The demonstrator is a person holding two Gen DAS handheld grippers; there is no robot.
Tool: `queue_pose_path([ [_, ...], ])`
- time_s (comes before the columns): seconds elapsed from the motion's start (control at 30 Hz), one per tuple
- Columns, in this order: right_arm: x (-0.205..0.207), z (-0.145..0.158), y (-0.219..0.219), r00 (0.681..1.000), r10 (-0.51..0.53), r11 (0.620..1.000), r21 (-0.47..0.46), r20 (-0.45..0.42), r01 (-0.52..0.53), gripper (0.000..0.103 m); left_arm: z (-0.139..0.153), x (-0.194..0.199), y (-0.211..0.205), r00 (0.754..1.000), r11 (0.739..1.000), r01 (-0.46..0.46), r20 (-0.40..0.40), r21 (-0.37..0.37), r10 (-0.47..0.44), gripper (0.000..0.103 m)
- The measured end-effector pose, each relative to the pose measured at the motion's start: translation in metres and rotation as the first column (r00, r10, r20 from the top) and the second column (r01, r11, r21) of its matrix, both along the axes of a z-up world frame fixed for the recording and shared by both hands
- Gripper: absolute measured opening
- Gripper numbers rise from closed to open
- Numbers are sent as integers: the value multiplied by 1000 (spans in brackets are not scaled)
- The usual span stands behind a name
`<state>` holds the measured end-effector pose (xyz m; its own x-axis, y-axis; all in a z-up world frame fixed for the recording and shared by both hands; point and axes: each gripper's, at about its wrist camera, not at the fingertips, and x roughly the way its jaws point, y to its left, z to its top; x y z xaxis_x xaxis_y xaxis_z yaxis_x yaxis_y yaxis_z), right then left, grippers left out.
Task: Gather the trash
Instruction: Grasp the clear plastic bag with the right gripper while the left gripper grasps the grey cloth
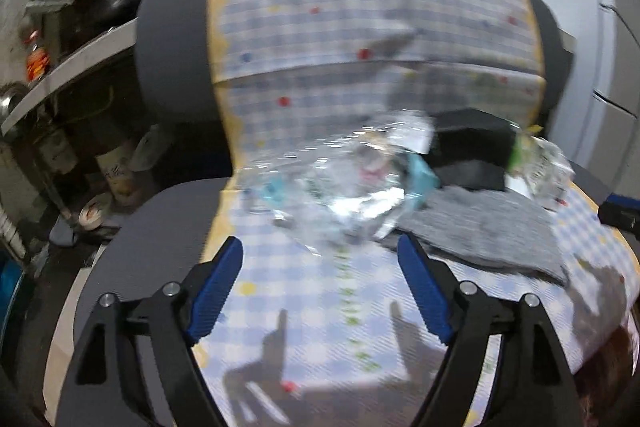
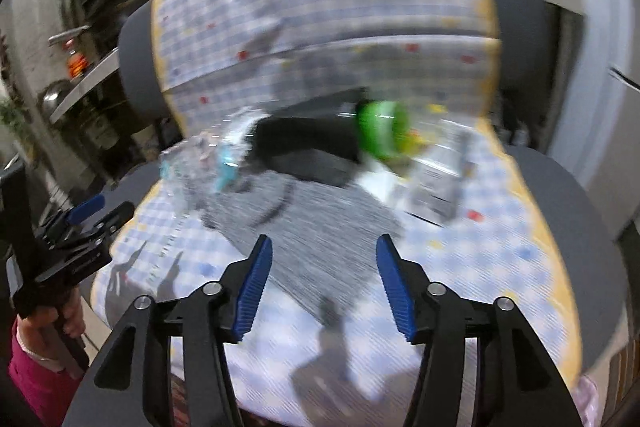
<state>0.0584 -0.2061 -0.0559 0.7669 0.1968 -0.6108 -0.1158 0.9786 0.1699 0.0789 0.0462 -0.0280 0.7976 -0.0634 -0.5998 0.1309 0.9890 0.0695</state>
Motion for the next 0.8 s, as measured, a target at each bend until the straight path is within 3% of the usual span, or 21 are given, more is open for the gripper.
queue_pose_path([
  [0.3, 93, -16, 70, 981, 193, 981, 28, -23, -192, 55, -12, 33, 32, 997, 998, -70, -19, -2, 70, 78],
  [0.6, 161, -34, 105, 953, 298, 951, 104, -60, -291, 55, -21, 42, 40, 997, 998, -62, -44, -32, 60, 78],
  [0.67, 164, -36, 110, 943, 327, 940, 124, -66, -318, 47, -22, 42, 40, 997, 997, -65, -50, -36, 64, 78],
  [0.7, 160, -34, 112, 939, 339, 935, 127, -61, -330, 32, -22, 41, 40, 997, 997, -67, -50, -35, 66, 78],
  [0.73, 154, -31, 113, 934, 352, 930, 130, -54, -343, 24, -21, 41, 40, 996, 997, -69, -50, -32, 67, 78],
  [0.8, 136, -20, 113, 929, 370, 923, 114, -8, -366, 15, -19, 36, 38, 997, 997, -67, -48, -28, 66, 78],
])
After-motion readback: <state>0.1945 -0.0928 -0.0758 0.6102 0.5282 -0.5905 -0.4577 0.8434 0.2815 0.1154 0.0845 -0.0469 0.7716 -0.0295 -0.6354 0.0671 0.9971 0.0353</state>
